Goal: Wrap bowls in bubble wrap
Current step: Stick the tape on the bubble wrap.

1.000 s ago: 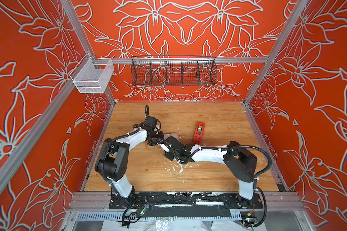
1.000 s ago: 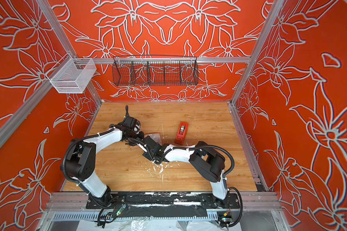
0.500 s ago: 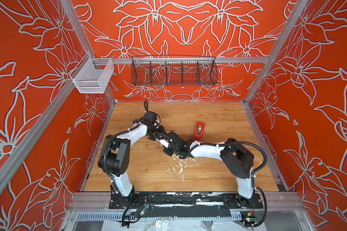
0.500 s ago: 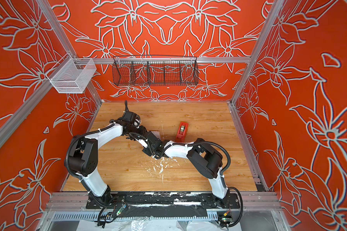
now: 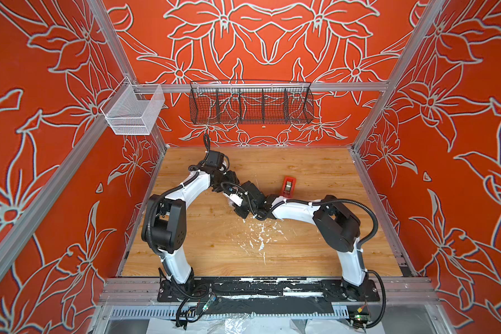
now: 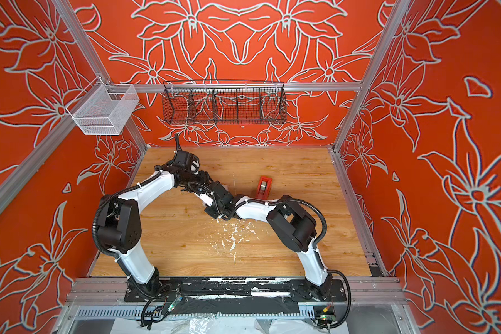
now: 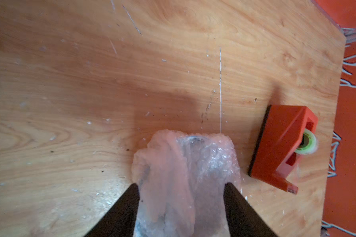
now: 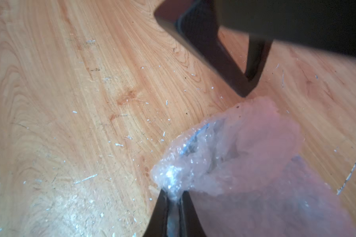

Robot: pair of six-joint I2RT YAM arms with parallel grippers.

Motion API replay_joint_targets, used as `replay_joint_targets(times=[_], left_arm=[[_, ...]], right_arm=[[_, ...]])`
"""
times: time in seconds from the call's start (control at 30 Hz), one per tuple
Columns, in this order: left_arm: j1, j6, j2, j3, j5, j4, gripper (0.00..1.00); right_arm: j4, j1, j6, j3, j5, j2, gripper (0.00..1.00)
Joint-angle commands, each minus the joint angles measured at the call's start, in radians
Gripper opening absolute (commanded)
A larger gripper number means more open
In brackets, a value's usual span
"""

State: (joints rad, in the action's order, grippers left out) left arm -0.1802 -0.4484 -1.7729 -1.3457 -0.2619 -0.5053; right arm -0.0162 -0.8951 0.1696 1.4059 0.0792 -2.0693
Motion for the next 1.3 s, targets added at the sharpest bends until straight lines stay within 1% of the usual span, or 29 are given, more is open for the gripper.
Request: replay_joint_targets(times=[0.0, 0.13, 0.17, 0.23, 0.3, 0.37, 0.43, 0.47, 0.5, 0.6, 0.73, 1.27], left_arm=[[0.02, 0.008, 0.022, -0.025, 0.077, -0.105, 0.68], [0.051, 0.002, 0.036, 0.0, 0.08, -0.089, 0.69], [0.058, 0.003, 0.038, 0.001, 0.084, -0.093, 0.69], [0.07, 0.002, 0.048, 0.008, 0.089, -0.092, 0.69], [0.079, 0.0, 0.065, 0.024, 0.092, -0.082, 0.7], [0.088, -0.001, 0.077, 0.036, 0.092, -0.078, 0.7], [0.093, -0.001, 0.085, 0.045, 0.087, -0.077, 0.7], [0.094, 0.0, 0.091, 0.05, 0.086, -0.076, 0.71], [0.095, -0.001, 0.097, 0.055, 0.084, -0.075, 0.71], [0.096, -0.004, 0.113, 0.07, 0.08, -0.069, 0.71], [0.096, -0.006, 0.134, 0.09, 0.076, -0.064, 0.71], [0.096, 0.002, 0.142, 0.115, 0.059, -0.059, 0.71]], right_arm=[[0.188, 0.044, -0.02, 0.005, 0.006, -0.084, 0.0], [0.204, 0.051, -0.019, 0.042, 0.016, -0.096, 0.0], [0.213, 0.054, -0.021, 0.056, 0.018, -0.098, 0.01], [0.223, 0.053, -0.024, 0.07, 0.025, -0.096, 0.07], [0.216, 0.055, -0.028, 0.067, 0.049, -0.086, 0.16], [0.216, 0.055, -0.032, 0.065, 0.058, -0.078, 0.19], [0.217, 0.056, -0.032, 0.064, 0.07, -0.068, 0.28], [0.214, 0.055, -0.032, 0.061, 0.078, -0.06, 0.29], [0.209, 0.055, -0.033, 0.057, 0.085, -0.051, 0.32], [0.195, 0.056, -0.036, 0.045, 0.097, -0.022, 0.38], [0.192, 0.056, -0.035, 0.038, 0.101, 0.015, 0.43], [0.199, 0.058, -0.033, 0.066, 0.128, 0.083, 0.45]])
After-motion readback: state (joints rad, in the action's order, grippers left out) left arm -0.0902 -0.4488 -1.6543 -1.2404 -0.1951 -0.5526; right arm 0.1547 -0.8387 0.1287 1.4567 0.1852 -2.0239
